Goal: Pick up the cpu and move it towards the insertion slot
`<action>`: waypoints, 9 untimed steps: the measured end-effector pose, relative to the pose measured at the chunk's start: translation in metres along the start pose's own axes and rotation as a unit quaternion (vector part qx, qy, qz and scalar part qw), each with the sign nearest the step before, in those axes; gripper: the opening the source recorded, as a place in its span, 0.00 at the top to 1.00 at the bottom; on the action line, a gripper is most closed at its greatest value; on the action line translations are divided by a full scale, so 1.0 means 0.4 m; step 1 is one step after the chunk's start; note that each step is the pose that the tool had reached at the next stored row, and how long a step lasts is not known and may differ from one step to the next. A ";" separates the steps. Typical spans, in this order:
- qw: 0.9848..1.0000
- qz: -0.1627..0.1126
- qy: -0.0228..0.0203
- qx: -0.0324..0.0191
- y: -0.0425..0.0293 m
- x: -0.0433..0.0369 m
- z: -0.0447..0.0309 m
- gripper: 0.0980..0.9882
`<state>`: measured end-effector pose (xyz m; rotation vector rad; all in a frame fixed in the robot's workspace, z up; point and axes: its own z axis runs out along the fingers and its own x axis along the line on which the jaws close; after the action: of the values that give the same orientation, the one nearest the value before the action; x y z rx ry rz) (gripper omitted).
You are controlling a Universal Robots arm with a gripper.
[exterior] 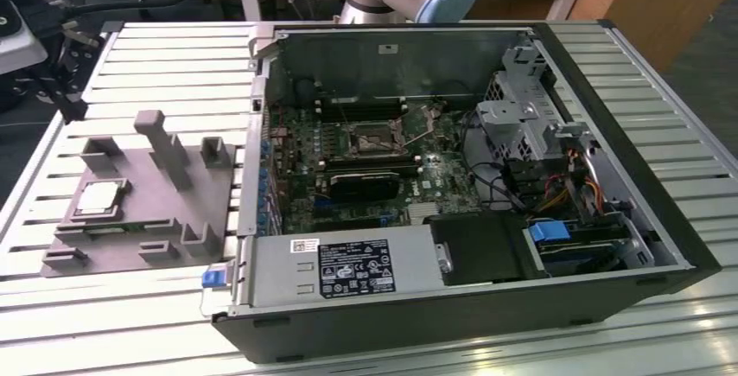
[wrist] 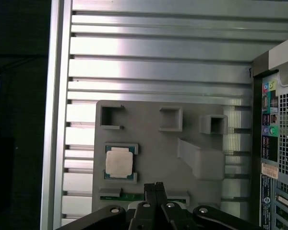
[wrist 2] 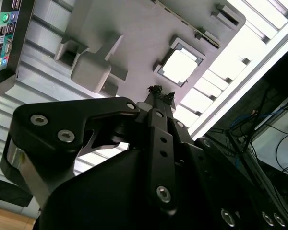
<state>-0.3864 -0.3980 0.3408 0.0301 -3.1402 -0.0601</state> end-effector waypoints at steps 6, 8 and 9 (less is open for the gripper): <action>1.000 0.000 0.000 0.000 -0.001 0.003 0.015 1.00; 1.000 0.000 0.000 0.000 -0.001 0.005 0.022 1.00; 1.000 0.000 0.000 0.000 -0.001 0.006 0.026 1.00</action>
<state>-0.3887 -0.3980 0.3303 0.0300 -3.1401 -0.0601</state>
